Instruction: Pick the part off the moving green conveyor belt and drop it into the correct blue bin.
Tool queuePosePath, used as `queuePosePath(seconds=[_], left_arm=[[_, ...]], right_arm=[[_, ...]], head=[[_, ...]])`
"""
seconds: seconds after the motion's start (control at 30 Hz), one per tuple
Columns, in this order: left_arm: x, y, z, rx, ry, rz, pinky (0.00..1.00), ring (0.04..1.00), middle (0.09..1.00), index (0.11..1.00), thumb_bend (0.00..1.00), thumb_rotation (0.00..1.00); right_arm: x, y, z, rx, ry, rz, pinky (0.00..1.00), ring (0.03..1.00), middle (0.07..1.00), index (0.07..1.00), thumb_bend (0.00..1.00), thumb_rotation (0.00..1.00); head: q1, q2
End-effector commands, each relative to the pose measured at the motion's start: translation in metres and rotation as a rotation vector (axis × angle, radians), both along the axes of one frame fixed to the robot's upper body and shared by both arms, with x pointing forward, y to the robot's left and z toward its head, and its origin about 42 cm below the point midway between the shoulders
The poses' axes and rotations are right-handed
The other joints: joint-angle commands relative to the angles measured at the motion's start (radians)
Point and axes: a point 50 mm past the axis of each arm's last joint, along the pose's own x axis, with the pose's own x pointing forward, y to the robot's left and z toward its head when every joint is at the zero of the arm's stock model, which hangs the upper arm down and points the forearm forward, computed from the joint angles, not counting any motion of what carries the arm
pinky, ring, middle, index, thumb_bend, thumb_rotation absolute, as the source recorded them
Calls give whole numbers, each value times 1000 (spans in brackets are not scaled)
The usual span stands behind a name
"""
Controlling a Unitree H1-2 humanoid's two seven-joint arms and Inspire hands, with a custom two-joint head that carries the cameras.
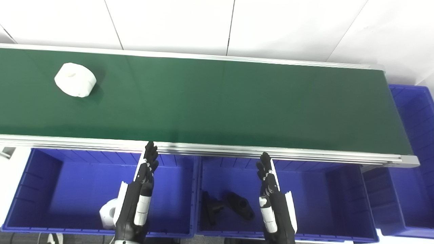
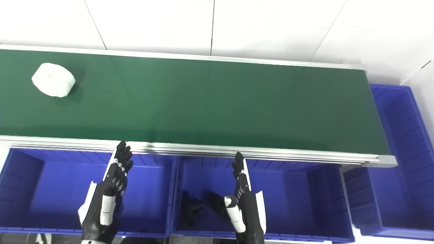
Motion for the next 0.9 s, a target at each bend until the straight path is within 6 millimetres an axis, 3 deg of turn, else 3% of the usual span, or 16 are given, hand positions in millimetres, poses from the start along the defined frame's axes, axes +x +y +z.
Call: queuePosePath(seconds=[0.0,0.5,0.87], left_arm=[[1,0,7,-6,-42,-8,1000,1000,1000,1000,782,1000],[4,-9,0,31,-31,-20,1000,1000,1000,1000,872,1000],[6,-23,-14,35,-34,-32,1000,1000,1000,1000,690,1000]], right_arm=[[4,14,11,48,-77,0,1000,984,1000,1000,761,930],[6,5,0,33,-57,4,1000,984,1000,1000,768,941],[8,-9,-15,32,-21,6,1000,994,1000,1000,739,943]], head=[[1,-3],[58,-48],[140,-126]])
